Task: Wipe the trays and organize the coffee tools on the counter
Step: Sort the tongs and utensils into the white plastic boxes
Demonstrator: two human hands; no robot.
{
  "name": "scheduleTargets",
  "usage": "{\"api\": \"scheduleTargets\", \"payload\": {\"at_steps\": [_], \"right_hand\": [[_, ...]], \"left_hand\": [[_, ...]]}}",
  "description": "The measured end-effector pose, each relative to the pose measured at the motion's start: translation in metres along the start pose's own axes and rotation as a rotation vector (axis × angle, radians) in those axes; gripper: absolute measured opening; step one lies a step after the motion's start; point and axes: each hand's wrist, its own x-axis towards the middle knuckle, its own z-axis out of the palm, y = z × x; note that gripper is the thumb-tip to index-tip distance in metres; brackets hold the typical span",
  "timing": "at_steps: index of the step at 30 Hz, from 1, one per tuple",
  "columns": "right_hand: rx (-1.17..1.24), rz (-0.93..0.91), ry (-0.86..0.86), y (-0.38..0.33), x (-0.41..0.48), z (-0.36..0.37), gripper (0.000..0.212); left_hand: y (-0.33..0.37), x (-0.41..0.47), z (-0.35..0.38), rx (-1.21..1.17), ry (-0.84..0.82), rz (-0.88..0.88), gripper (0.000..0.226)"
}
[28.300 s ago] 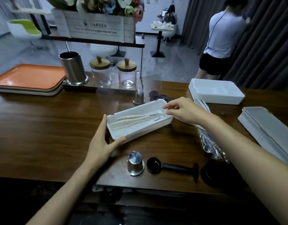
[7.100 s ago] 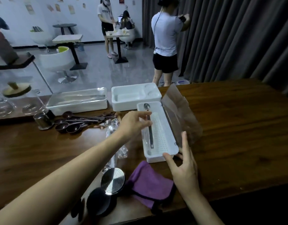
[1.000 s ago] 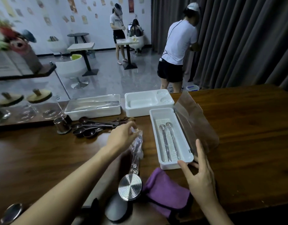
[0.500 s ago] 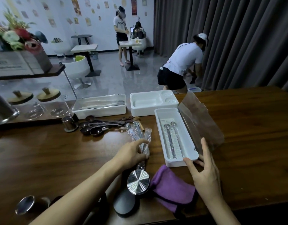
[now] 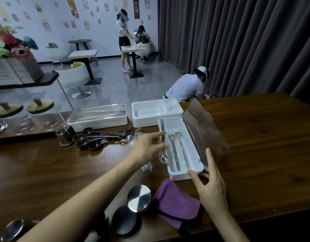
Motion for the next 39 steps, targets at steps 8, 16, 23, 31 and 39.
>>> {"api": "scheduleTargets", "payload": {"at_steps": [8,16,23,31,39], "right_hand": [[-0.013,-0.030,0.013,0.000,0.001,0.002,0.089],[-0.003,-0.056,0.025,0.001,0.003,0.003,0.089],[-0.003,-0.040,0.017,0.001,0.002,0.002,0.091],[-0.022,-0.012,0.002,0.000,0.001,0.001,0.089],[0.008,-0.001,0.011,-0.002,0.002,0.002,0.094]], "left_hand": [[0.008,0.034,0.038,0.296,-0.063,0.044,0.062],[-0.004,0.040,0.054,0.522,-0.206,0.087,0.063],[0.005,0.045,0.056,0.747,-0.272,0.132,0.066],[-0.012,0.034,0.026,0.584,-0.089,0.192,0.072],[-0.070,0.010,-0.019,0.413,0.215,-0.071,0.040]]}}
